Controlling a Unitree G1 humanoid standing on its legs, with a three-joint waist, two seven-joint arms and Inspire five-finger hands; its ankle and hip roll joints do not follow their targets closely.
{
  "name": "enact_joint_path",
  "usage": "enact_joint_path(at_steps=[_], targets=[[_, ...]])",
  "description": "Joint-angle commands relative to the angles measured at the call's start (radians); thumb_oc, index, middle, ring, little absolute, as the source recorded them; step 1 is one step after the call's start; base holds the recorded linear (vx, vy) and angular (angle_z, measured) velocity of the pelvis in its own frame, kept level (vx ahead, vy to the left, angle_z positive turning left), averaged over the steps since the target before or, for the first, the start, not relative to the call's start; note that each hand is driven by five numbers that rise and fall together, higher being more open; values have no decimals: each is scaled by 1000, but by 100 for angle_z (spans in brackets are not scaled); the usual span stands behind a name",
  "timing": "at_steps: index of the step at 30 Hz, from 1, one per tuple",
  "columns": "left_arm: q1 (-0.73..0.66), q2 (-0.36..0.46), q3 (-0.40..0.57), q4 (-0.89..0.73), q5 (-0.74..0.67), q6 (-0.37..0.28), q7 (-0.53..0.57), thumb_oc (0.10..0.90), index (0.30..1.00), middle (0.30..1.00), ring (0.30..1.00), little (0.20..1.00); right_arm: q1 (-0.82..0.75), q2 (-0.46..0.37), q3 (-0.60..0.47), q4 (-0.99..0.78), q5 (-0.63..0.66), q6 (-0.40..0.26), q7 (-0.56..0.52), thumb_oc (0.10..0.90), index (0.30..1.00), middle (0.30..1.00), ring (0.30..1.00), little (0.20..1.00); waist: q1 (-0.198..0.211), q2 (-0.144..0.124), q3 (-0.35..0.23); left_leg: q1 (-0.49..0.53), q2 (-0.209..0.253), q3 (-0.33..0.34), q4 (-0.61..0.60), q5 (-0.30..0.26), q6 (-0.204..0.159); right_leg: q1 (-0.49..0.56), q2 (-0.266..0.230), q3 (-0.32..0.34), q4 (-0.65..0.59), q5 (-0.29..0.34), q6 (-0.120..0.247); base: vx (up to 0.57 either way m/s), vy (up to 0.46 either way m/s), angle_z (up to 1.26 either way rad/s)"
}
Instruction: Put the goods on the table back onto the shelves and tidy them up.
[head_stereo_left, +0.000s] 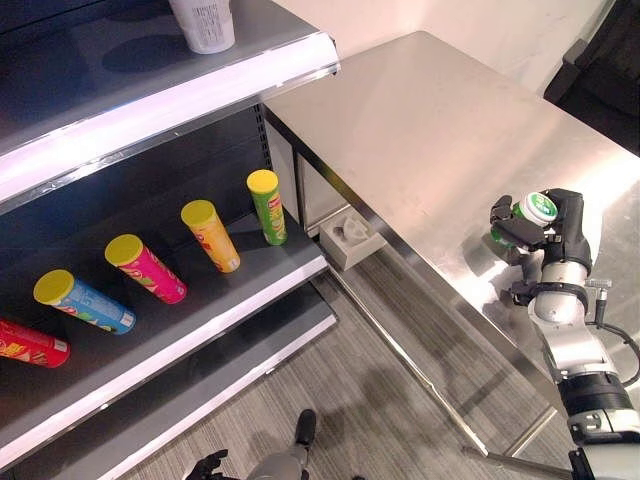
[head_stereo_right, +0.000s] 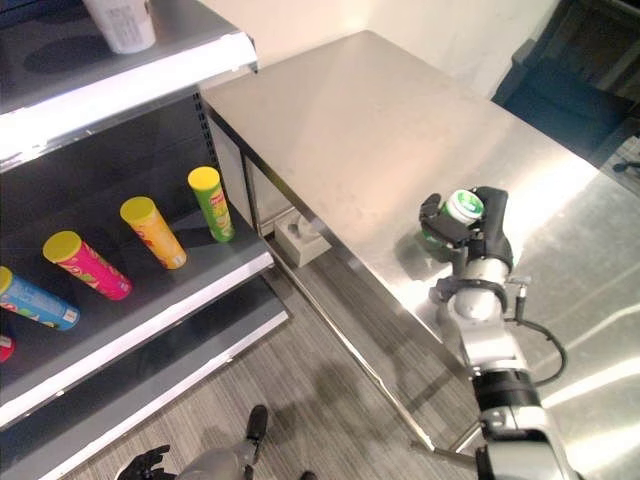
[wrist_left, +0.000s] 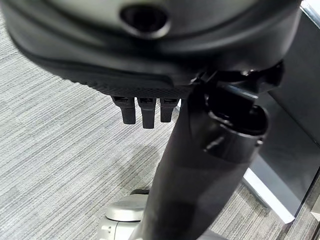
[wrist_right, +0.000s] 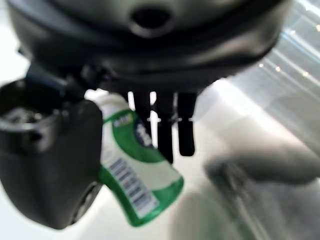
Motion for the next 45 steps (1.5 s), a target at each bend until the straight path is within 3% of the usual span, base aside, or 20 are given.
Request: enact_joint_path(at_steps=[1,6,14,23,26,27,28,29,36,38,40,45], targets=[[-15,36,-4,9,4,-12,11,800,900,900,900,900,-63,-182,-65,-151,-27,-88,-23,400,300,300,300,300,2,10,-59,110,55,14,3,-143,-69,-69,-6,-19,9,61,40,-44,-30,-3],[-17,45,5,1,3,-13,-3,800,900,900,900,900,-81,-240,-99,-295,27,-146,22,400,300,300,300,300,0,-1,-71,112,63,15,3,-133,-79,-66,3,-18,10,58,36,-70,-51,-1],[-26,58,-6,8,2,-22,-26,800,900,900,900,900,-230,-319,-46,-428,160,-230,88,400,300,300,300,300,21,-14,-83,87,76,2,3,-96,-109,-62,19,-41,6,51,24,-84,-64,7],[-41,85,-8,36,-8,-35,-41,800,900,900,900,900,-491,-337,131,-471,499,-331,212,400,300,300,300,300,75,-2,-69,21,87,-55,12,-28,-151,-63,38,-91,5,39,5,-109,-69,28],[-43,91,-16,39,-5,-41,-47,800,900,900,900,900,-532,-349,175,-470,581,-342,257,400,300,300,300,300,84,-1,-56,3,92,-42,37,-23,-161,-54,30,-117,5,38,3,-120,-30,43],[-59,98,-25,42,-1,-41,-49,800,900,900,900,900,-565,-373,207,-470,616,-337,274,400,300,300,300,300,73,-5,-40,-26,114,32,88,-26,-158,-59,17,-142,5,46,0,-165,-1,42],[-60,96,-25,42,-1,-41,-49,800,900,900,900,900,-570,-375,211,-468,617,-338,274,400,300,300,300,300,71,-3,-43,-34,114,31,91,-23,-156,-65,18,-144,5,50,1,-182,9,80],[-60,103,-22,37,3,-38,-53,800,900,900,900,900,-610,-379,254,-468,640,-335,291,400,300,300,300,300,75,-11,-40,-24,147,82,128,-50,-147,-70,3,-163,7,58,-2,-81,13,99],[-77,87,-27,60,-11,-40,-35,800,900,900,900,900,-819,-324,454,-413,685,-320,320,400,300,300,300,300,61,-25,-53,84,241,46,169,-116,-167,-94,-50,-210,12,91,6,-42,44,37],[-77,82,-32,60,-27,-43,-32,800,900,900,900,900,-859,-304,497,-398,700,-320,326,400,300,300,300,300,52,-14,-60,135,268,55,161,-139,-181,-102,-57,-233,18,89,8,-5,103,82],[-65,77,-36,54,-22,-40,-36,800,900,900,900,900,-888,-306,514,-402,696,-317,322,400,300,300,300,300,46,2,-70,154,277,81,130,-128,-186,-100,-59,-248,17,92,10,28,124,24],[-40,66,-31,78,-18,-35,-37,800,900,900,900,900,-895,-242,544,-379,677,-300,327,400,300,300,300,300,71,28,-109,208,252,110,30,-120,-195,-63,-73,-272,13,103,26,109,117,17]])
